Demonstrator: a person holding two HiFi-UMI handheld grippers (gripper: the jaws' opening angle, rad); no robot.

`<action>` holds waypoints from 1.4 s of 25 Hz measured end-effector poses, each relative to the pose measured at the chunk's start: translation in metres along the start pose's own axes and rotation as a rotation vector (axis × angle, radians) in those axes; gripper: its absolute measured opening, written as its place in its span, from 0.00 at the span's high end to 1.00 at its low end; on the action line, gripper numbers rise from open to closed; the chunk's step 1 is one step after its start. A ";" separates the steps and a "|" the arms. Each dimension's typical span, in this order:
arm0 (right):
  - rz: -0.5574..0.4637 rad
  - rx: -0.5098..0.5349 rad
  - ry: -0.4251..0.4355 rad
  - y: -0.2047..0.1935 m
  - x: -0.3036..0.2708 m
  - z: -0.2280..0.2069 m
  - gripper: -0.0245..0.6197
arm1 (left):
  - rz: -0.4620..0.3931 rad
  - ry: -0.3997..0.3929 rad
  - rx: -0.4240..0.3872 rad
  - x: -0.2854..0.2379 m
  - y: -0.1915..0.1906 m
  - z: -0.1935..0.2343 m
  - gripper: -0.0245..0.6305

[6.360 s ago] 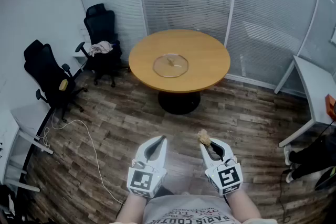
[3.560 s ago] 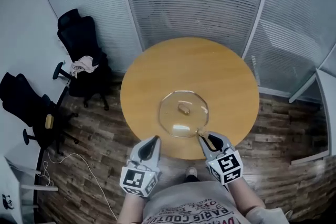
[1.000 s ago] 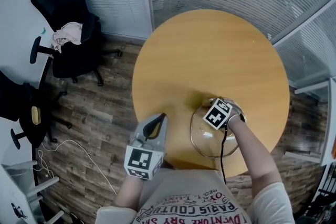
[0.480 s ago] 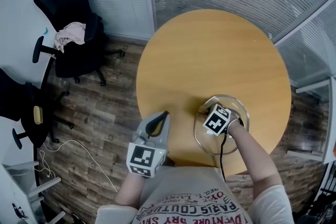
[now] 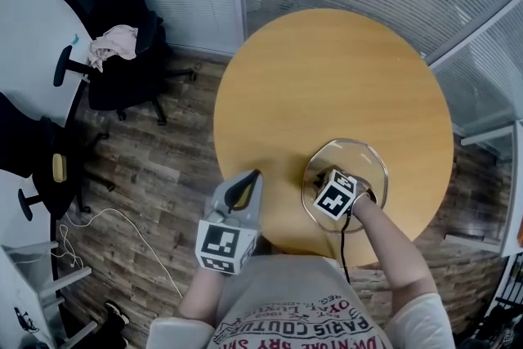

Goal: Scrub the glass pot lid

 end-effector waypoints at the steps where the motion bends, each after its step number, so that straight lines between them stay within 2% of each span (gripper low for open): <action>1: -0.001 0.010 0.011 -0.002 0.000 0.006 0.86 | 0.001 0.014 0.008 0.004 -0.003 -0.002 0.95; 5: -0.001 0.060 0.033 -0.013 0.002 0.027 0.86 | 0.005 0.044 0.023 0.019 -0.013 -0.017 0.95; 13: -0.028 0.097 0.090 -0.029 0.006 0.066 0.86 | 0.018 0.098 0.033 0.047 -0.028 -0.035 0.95; 21: -0.050 0.126 0.139 -0.062 0.008 0.098 0.86 | 0.028 0.116 0.040 0.060 -0.040 -0.066 0.95; 26: -0.057 0.123 0.160 -0.076 0.010 0.109 0.86 | 0.033 0.120 0.039 0.066 -0.044 -0.082 0.95; 30: -0.063 0.096 0.217 -0.085 0.013 0.113 0.86 | 0.036 0.132 0.044 0.067 -0.046 -0.086 0.95; 35: -0.157 0.037 0.219 -0.081 0.037 0.097 0.86 | 0.034 0.129 0.045 0.065 -0.047 -0.087 0.95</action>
Point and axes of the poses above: the fingertips, and each gripper's own axes: x backward along the fingers, z to its left, y out of its top, the point moved 8 cm from there along x, backward along the fingers, and after that the axes turned 1 degree about -z, right-handed, at the moved point
